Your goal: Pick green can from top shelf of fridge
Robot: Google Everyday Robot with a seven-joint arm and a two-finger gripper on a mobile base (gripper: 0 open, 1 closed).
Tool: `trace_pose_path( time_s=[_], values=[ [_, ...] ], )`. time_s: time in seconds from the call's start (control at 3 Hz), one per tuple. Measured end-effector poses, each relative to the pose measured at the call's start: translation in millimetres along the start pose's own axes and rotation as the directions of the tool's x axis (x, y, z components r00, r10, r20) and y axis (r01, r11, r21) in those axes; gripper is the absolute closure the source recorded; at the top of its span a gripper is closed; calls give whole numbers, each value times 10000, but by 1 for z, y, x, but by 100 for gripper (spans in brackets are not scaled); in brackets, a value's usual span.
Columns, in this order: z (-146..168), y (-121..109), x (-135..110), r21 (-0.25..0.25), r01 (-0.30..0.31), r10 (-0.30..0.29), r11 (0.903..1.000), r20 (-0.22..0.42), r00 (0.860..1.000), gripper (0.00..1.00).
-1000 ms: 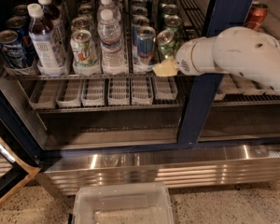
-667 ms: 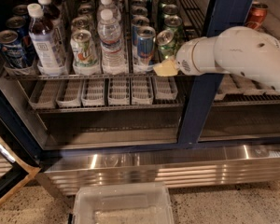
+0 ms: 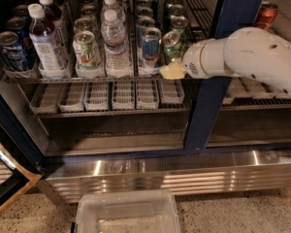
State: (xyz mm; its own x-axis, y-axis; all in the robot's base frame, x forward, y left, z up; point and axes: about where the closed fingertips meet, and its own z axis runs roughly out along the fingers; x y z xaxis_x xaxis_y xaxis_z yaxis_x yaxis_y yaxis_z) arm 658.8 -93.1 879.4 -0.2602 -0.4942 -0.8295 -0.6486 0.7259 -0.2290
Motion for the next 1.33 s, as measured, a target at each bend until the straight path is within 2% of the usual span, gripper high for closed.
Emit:
trace_pose_path(
  time_s=[0.67, 1.33],
  values=[
    [-1, 5, 1, -410, 48, -42, 9991, 145, 9999, 100],
    [-2, 5, 1, -489, 12, -1, 9988, 230, 9997, 100]
  ],
)
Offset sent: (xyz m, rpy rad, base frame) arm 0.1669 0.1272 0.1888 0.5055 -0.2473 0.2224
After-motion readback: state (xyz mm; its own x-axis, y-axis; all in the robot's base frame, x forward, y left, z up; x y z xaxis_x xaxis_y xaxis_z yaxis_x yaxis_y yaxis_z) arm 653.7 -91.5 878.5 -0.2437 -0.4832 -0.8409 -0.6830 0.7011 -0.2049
